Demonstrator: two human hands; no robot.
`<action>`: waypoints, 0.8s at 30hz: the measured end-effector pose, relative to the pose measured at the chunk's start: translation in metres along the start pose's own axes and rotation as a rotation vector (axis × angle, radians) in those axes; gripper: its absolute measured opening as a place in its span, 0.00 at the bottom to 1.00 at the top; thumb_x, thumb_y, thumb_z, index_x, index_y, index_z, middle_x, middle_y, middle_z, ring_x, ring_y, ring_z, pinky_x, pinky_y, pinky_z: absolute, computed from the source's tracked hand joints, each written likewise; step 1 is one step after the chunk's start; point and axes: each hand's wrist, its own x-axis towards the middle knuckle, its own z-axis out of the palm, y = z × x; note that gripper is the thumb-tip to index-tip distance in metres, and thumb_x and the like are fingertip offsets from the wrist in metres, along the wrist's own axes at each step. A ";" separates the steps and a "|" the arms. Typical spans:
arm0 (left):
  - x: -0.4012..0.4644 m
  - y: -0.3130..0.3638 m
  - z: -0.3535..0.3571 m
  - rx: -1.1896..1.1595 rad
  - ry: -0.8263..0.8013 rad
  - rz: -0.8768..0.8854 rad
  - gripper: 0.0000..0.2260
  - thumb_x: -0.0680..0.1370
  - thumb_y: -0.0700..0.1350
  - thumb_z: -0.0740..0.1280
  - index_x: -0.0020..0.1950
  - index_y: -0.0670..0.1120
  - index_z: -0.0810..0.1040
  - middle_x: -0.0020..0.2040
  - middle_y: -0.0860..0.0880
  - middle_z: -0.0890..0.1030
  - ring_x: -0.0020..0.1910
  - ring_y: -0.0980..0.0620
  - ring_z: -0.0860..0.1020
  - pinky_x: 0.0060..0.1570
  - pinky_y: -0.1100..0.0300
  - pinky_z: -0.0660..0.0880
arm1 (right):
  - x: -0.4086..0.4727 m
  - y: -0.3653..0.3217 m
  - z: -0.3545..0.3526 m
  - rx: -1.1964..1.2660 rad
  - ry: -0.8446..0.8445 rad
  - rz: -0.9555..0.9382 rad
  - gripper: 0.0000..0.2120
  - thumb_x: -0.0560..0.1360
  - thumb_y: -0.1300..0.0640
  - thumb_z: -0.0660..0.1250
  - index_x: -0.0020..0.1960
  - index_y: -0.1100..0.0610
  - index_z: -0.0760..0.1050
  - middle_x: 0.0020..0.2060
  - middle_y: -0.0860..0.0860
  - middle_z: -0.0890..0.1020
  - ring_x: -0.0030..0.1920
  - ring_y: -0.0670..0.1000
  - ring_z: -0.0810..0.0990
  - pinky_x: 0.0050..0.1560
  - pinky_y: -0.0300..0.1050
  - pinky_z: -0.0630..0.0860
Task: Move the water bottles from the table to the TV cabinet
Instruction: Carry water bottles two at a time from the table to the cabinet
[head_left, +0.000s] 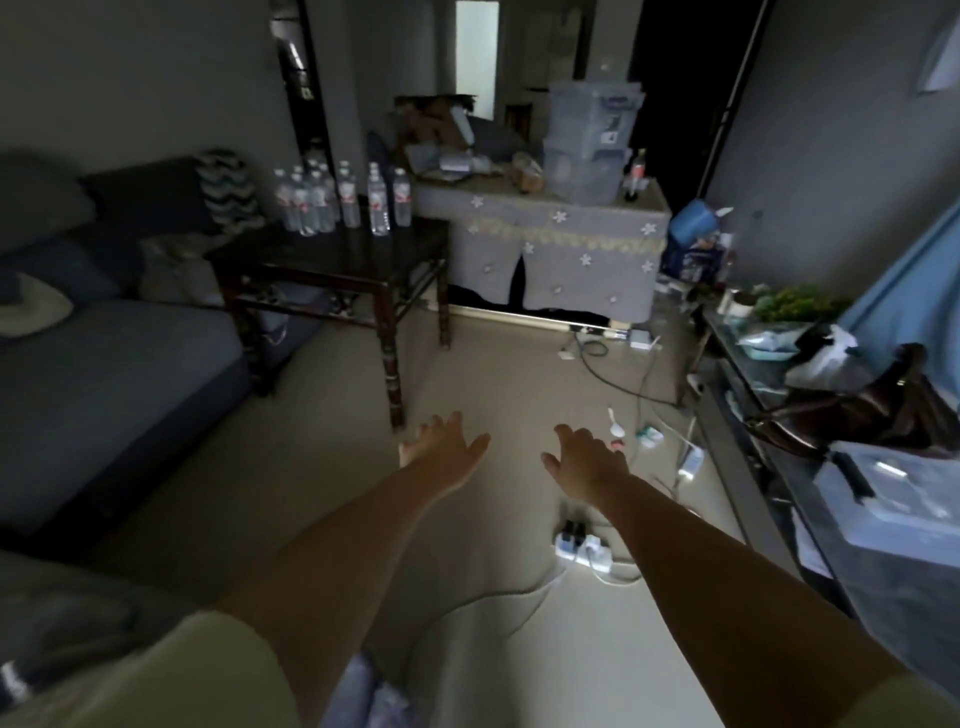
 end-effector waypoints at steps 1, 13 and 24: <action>0.008 -0.009 -0.004 -0.004 0.006 -0.026 0.28 0.78 0.64 0.54 0.72 0.49 0.62 0.69 0.42 0.68 0.68 0.40 0.68 0.61 0.43 0.68 | 0.011 -0.010 0.001 -0.009 -0.002 -0.027 0.25 0.81 0.42 0.53 0.74 0.53 0.58 0.65 0.56 0.71 0.64 0.58 0.73 0.61 0.55 0.68; 0.166 -0.006 -0.026 -0.013 0.002 -0.107 0.24 0.79 0.62 0.54 0.68 0.48 0.66 0.66 0.42 0.70 0.65 0.41 0.71 0.62 0.44 0.70 | 0.179 -0.026 -0.018 -0.064 -0.063 -0.137 0.26 0.81 0.44 0.53 0.76 0.53 0.55 0.68 0.57 0.70 0.65 0.58 0.72 0.65 0.56 0.67; 0.276 -0.005 -0.045 -0.031 0.017 -0.141 0.24 0.79 0.62 0.55 0.69 0.48 0.65 0.65 0.43 0.71 0.64 0.41 0.71 0.61 0.44 0.69 | 0.316 -0.060 -0.039 -0.085 -0.041 -0.214 0.25 0.81 0.44 0.53 0.75 0.52 0.57 0.67 0.57 0.71 0.64 0.58 0.73 0.62 0.55 0.69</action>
